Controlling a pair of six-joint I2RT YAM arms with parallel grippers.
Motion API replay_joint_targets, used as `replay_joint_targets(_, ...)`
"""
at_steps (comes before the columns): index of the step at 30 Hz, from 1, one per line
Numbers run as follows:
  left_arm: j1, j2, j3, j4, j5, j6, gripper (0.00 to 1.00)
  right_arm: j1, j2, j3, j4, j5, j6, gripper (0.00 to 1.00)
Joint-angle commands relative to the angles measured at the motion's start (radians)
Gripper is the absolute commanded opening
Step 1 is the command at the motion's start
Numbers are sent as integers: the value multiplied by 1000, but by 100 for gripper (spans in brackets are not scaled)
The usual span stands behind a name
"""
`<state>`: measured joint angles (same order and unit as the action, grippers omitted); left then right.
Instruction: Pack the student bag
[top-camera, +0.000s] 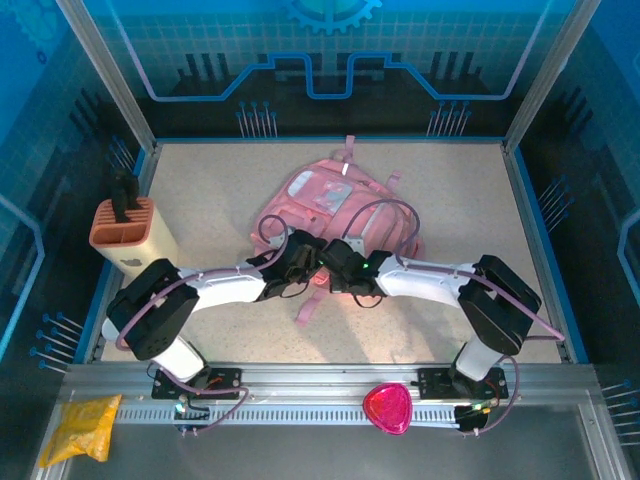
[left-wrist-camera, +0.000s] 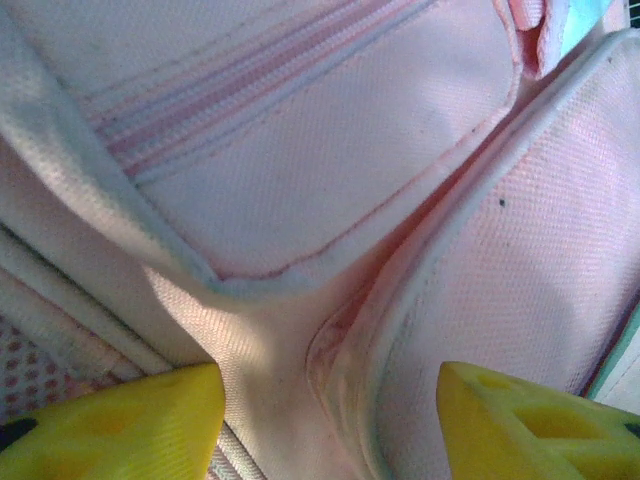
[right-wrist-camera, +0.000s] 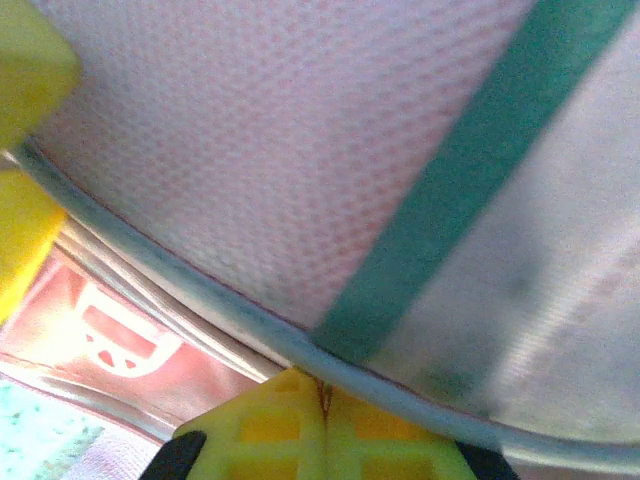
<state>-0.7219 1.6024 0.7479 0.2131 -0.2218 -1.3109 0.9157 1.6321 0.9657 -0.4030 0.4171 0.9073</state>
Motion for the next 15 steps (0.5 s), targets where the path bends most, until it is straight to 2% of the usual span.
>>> replay_joint_targets(1,70,68,-57,-63,-17,-8,60,1,-69,-48,-84,86,-72,0)
replay_joint_targets(9,161,111,-25,-100,9,38,58,-92,-179,-120,-150,45,-209,0)
replay_joint_targets(12,202,121,-5,-87,31,86,58,-194,-207,-146,-130,-53,-253,0)
replay_joint_targets(15,250,138,56,-96,83,176,58,-198,-218,-144,-116,-86,-316,0)
